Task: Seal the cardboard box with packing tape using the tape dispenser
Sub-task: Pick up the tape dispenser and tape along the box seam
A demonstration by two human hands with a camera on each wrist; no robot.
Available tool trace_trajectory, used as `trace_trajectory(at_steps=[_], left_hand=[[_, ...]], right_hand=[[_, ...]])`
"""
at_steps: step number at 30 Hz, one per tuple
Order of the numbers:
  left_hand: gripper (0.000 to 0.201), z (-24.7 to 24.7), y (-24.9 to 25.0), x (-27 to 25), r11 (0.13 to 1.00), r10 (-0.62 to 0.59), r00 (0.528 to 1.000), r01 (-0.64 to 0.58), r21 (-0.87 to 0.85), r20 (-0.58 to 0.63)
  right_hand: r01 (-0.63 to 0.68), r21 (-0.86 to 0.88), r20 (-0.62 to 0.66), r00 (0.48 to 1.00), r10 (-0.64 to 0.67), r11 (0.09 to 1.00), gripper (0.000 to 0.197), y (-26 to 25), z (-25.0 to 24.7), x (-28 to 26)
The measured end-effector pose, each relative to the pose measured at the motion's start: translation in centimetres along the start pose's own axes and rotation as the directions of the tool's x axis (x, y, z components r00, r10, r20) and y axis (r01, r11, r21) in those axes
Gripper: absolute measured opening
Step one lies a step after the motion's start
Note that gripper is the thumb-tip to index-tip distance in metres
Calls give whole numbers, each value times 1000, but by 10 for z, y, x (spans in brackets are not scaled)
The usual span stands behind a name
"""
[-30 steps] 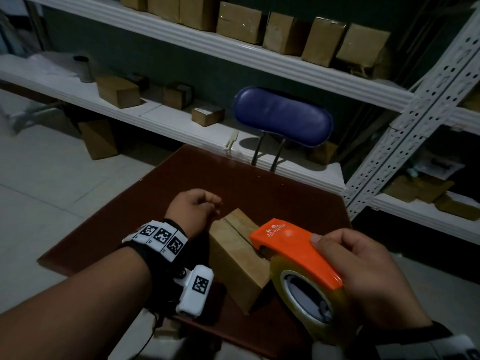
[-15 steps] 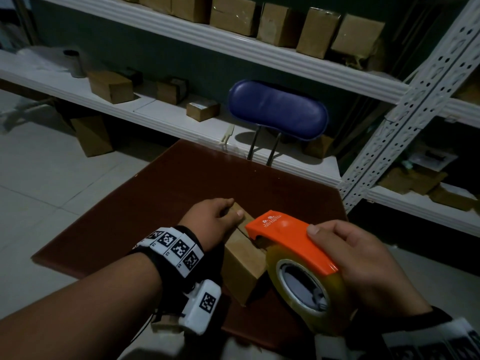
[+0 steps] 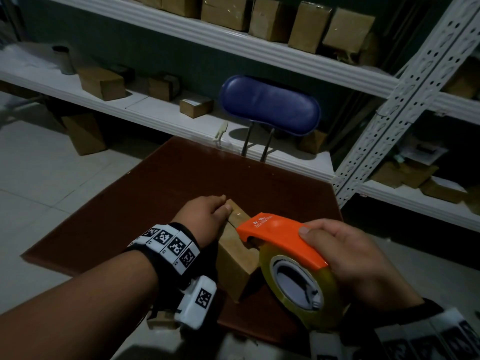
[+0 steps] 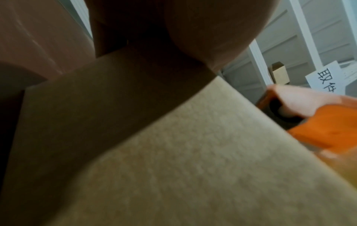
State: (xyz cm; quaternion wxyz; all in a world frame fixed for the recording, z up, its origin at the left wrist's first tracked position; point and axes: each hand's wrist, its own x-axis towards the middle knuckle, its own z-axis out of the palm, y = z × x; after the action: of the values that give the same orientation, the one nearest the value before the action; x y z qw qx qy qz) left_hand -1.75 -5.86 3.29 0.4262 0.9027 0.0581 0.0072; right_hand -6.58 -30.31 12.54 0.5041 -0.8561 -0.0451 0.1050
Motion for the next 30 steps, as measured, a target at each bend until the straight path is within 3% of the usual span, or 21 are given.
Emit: trace_trajectory(at_steps=[18, 25, 30], left_hand=[[51, -4, 7, -4, 993, -93, 994, 89, 76, 59], [43, -15, 11, -5, 979, -79, 997, 75, 188, 16], [38, -28, -1, -5, 964, 23, 999, -16, 264, -23]], right_hand=[[-1, -43, 98, 995, 5, 999, 8, 4, 0, -21], [18, -108, -13, 1000, -20, 994, 7, 13, 18, -17], [25, -22, 51, 998, -24, 999, 15, 15, 31, -13]])
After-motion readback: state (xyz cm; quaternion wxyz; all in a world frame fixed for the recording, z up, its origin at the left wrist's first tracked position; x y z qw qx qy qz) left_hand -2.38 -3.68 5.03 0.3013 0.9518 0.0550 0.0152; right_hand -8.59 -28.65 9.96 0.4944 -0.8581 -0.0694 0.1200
